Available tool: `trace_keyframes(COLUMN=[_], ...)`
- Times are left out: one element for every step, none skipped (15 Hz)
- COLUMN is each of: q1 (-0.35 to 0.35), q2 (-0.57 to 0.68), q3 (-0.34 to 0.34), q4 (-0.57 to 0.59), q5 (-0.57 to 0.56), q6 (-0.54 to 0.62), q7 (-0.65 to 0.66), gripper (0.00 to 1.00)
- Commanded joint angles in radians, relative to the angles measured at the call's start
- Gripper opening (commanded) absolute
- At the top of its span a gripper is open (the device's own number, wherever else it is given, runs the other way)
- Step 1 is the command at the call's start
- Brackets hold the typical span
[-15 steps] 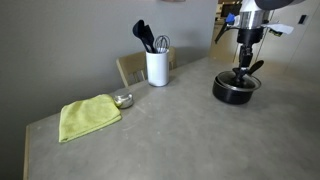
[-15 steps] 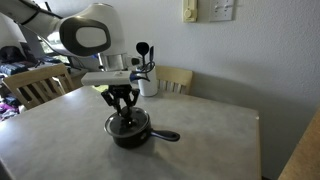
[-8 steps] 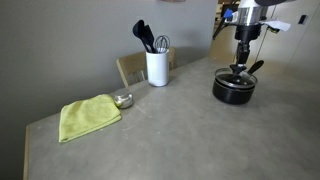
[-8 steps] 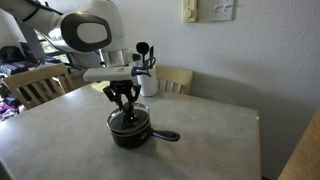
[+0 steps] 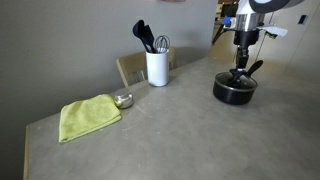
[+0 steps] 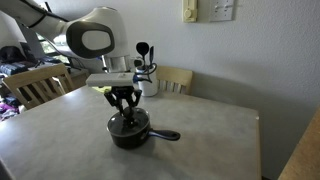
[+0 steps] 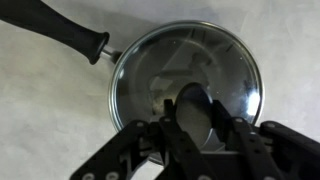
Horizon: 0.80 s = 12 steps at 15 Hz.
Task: Pick the glass lid and put it on the pot
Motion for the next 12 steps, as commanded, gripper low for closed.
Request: trace_keyframes(q1=[-0.016, -0.017, -0.017, -0.016, -0.015, -0.013, -0.012, -0.011, -0.005, -0.004, -0.001, 0.0], q2=[0.023, 0.024, 0.024, 0.024, 0.02, 0.011, 0.001, -0.02, -0.041, -0.064, -0.081, -0.093], q3=[0.009, 0.009, 0.009, 0.009, 0.008, 0.006, 0.006, 0.006, 0.0, 0.001, -0.002, -0.003], q4=[0.036, 0.039, 0.041, 0.042, 0.042, 0.04, 0.04, 0.037, 0.035, 0.031, 0.034, 0.035], q5=[0.009, 0.008, 0.009, 0.009, 0.008, 0.004, 0.005, 0.004, -0.008, -0.01, -0.014, -0.013], q6=[-0.028, -0.029, -0.032, -0.035, -0.042, -0.048, -0.061, -0.071, -0.082, -0.088, -0.096, -0.098], q7=[-0.016, -0.016, -0.016, -0.015, -0.01, -0.003, -0.002, 0.001, 0.015, 0.015, 0.026, 0.031], gripper=[0.14, 0.14, 0.14, 0.14, 0.64, 0.65, 0.71, 0.77, 0.85, 0.92, 0.98, 1.0])
